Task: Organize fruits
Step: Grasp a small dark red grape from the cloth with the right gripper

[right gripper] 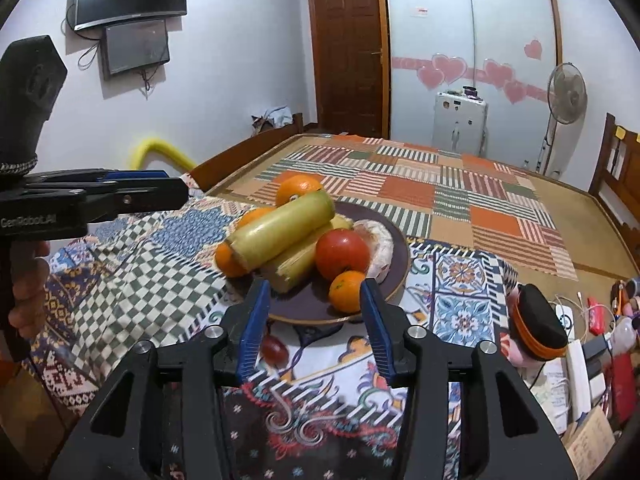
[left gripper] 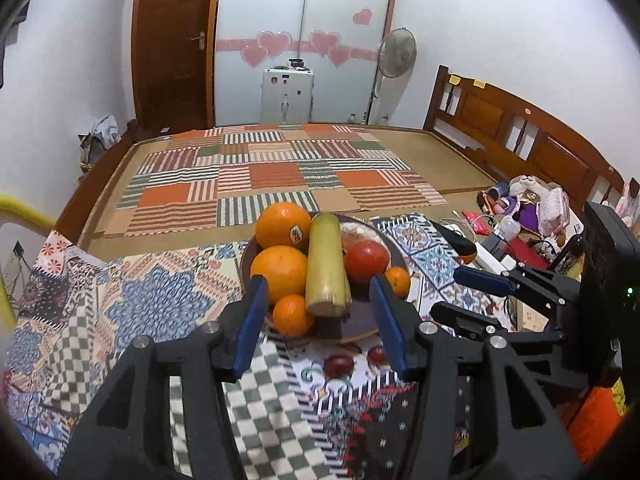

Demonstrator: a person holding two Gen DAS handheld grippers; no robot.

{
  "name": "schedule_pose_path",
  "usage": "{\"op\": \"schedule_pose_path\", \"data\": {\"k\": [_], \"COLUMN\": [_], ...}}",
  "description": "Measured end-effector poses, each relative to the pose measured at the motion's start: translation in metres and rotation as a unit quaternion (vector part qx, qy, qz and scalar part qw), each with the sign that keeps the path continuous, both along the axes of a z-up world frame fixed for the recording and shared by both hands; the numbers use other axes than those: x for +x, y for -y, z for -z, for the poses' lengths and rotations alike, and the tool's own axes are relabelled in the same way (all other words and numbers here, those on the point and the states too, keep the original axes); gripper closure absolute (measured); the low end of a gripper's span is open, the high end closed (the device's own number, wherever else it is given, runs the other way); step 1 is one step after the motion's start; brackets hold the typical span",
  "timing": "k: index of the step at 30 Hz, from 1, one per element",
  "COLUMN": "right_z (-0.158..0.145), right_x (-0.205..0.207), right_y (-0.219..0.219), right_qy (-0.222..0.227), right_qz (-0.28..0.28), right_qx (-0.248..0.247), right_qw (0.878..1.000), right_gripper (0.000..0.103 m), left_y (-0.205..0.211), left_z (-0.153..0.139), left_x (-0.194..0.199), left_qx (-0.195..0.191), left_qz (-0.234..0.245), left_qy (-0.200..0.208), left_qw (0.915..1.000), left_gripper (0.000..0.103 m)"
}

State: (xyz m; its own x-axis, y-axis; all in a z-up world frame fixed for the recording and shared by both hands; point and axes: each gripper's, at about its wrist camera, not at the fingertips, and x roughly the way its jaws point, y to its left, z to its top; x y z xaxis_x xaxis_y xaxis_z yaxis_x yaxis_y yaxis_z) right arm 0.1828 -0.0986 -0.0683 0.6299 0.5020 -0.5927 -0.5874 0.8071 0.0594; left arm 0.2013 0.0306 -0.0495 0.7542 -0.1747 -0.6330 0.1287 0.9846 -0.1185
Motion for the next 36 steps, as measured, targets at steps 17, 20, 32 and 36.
{"op": "schedule_pose_path", "data": {"k": [17, 20, 32, 36], "right_z": [0.059, 0.059, 0.06, 0.054], "right_x": [0.007, 0.013, 0.011, 0.01], "right_y": [-0.028, -0.031, -0.026, -0.014], "right_qy": [-0.069, -0.071, -0.065, -0.064], "right_qz": [-0.039, -0.042, -0.052, -0.039], "right_qx": [-0.054, -0.058, -0.057, -0.038], "right_qw": [0.995, 0.995, 0.995, 0.996], "right_gripper": [0.061, 0.069, 0.084, 0.084], "left_y": [0.003, 0.005, 0.025, 0.032], "left_z": [0.068, 0.076, 0.098, 0.104], "left_x": [-0.006, -0.003, 0.011, 0.018], "left_qx": [0.008, 0.009, 0.029, 0.037], "left_qz": [0.018, 0.025, 0.049, 0.052], "left_qy": [-0.071, -0.079, -0.09, -0.093], "left_qw": [0.9973, 0.9966, 0.9943, 0.9936], "left_gripper": [0.05, 0.05, 0.05, 0.05]}}
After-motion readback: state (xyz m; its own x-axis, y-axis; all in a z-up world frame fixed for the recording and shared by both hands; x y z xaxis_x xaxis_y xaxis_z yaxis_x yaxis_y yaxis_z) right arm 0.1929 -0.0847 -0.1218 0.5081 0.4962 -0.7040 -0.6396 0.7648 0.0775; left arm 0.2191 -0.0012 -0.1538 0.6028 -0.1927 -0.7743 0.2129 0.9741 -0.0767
